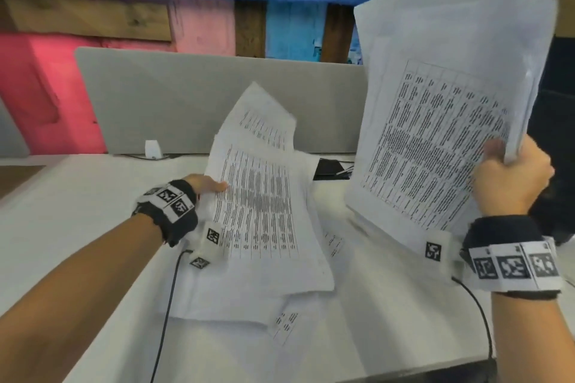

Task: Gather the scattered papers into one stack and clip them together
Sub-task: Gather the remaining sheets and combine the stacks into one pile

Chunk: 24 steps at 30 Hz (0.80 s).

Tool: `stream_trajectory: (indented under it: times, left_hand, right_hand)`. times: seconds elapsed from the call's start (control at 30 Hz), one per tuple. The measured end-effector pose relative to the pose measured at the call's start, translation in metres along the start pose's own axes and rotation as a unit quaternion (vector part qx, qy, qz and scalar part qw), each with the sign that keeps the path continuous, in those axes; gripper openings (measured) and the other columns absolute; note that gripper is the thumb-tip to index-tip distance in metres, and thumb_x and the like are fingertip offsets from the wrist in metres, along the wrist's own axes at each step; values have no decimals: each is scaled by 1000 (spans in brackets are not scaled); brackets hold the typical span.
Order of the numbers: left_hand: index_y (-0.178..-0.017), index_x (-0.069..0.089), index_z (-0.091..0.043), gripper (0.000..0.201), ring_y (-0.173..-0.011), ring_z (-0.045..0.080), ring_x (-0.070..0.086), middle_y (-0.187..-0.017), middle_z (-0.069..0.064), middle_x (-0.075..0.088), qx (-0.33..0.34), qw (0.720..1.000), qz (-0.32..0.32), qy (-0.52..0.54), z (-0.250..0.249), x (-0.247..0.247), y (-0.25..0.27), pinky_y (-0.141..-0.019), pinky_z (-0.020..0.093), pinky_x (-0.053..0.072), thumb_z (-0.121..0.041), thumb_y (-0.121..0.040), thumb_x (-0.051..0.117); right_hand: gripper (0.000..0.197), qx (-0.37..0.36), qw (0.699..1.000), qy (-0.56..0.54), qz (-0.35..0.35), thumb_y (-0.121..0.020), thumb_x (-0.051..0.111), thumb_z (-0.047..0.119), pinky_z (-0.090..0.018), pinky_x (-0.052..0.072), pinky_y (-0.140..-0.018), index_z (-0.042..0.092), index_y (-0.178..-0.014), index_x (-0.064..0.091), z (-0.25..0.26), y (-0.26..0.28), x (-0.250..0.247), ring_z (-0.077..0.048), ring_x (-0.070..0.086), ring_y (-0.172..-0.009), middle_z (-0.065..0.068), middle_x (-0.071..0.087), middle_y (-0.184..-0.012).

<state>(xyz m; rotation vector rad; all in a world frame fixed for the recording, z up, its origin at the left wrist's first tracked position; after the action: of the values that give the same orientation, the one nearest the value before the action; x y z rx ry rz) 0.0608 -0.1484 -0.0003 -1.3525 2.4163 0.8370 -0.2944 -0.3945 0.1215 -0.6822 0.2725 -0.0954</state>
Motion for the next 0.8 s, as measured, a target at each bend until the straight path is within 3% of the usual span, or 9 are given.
stream_trajectory:
  times: [0.1, 0.17, 0.2, 0.23, 0.33, 0.4, 0.5, 0.67, 0.8]
  left_hand:
    - [-134, 42, 2, 42, -115, 30, 60, -113, 26, 66, -35, 988, 69, 136, 12, 14, 24, -111, 42, 32, -12, -94, 47]
    - [-131, 44, 4, 38, -88, 26, 72, -70, 18, 74, -30, 973, 80, 215, 22, 15, 18, -91, 38, 51, -9, -96, 42]
    - [-131, 44, 4, 36, -77, 25, 73, -65, 16, 73, -35, 967, 80, 240, 25, 14, 17, -76, 37, 57, -9, -97, 41]
    - [-130, 44, 3, 36, -73, 24, 73, -75, 19, 74, -40, 967, 79, 240, 26, 12, 21, -70, 37, 58, -9, -97, 41]
    - [-140, 33, 5, 52, -126, 30, 48, -144, 21, 40, -82, 992, 40, 93, 32, 15, 24, -109, 40, 36, -15, -94, 49]
    - [-140, 33, 4, 58, -133, 33, 39, -146, 21, 36, -51, 996, -15, -66, 36, 21, 24, -111, 41, 33, -14, -90, 58]
    - [-130, 44, 2, 52, -125, 33, 47, -134, 19, 50, -31, 987, 9, -159, 38, 33, 29, -105, 39, 40, -12, -84, 64]
    - [-135, 35, 11, 40, -135, 33, 36, -145, 23, 37, -30, 979, -3, -200, 28, 42, 41, -102, 30, 31, -5, -98, 36]
    - [-145, 15, 7, 48, -142, 28, 24, -154, 20, 21, -16, 969, -19, -245, 14, 44, 59, -107, 25, 23, -13, -102, 24]
  right_hand:
    - [15, 21, 997, -73, 29, -88, 50, 10, -23, 41, -60, 0, -94, 61, 1, -10, 1, -9, 53, -68, 1, 57, -74]
    - [9, 48, 988, -143, 39, -85, 53, 13, -13, 46, -57, 13, -81, 61, -3, -17, 0, 7, 56, -59, 22, 62, -60]
    - [14, 64, 980, -181, 42, -84, 54, 13, -9, 47, -59, 21, -73, 58, -2, -17, -2, 11, 58, -58, 29, 62, -56]
    - [19, 76, 972, -217, 47, -84, 55, 12, -9, 48, -60, 25, -70, 56, 0, -18, -3, 13, 59, -59, 29, 63, -57]
    - [25, 106, 954, -273, 65, -87, 54, 10, -6, 45, -52, 27, -70, 50, 9, -15, -5, 16, 55, -51, 18, 58, -66]
    - [23, 125, 942, -297, 91, -88, 53, 8, -6, 44, -48, 25, -73, 51, 13, -10, -1, 16, 56, -49, 13, 54, -75]
    - [17, 170, 917, -333, 136, -88, 51, 1, -9, 48, -46, 14, -96, 57, 11, -4, 12, 11, 62, -53, 8, 60, -82]
    - [20, 374, 839, -285, 274, -88, 54, 1, -25, 53, -48, 0, -107, 58, -27, 47, 63, -21, 62, -69, 3, 68, -49]
    - [35, 465, 774, -212, 374, -89, 54, 3, -28, 53, -62, -1, -123, 51, -53, 106, 87, -31, 55, -79, -16, 62, -85]
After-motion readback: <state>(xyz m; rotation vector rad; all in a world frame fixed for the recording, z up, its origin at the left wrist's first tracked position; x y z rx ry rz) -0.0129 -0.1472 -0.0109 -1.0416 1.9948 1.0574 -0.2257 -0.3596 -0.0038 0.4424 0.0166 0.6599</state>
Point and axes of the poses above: each hand's wrist, its own y-axis away from the middle knuckle, its own x-axis out of the palm, z = x × y, the point moved 2 cm from there along -y, towards the middle knuckle
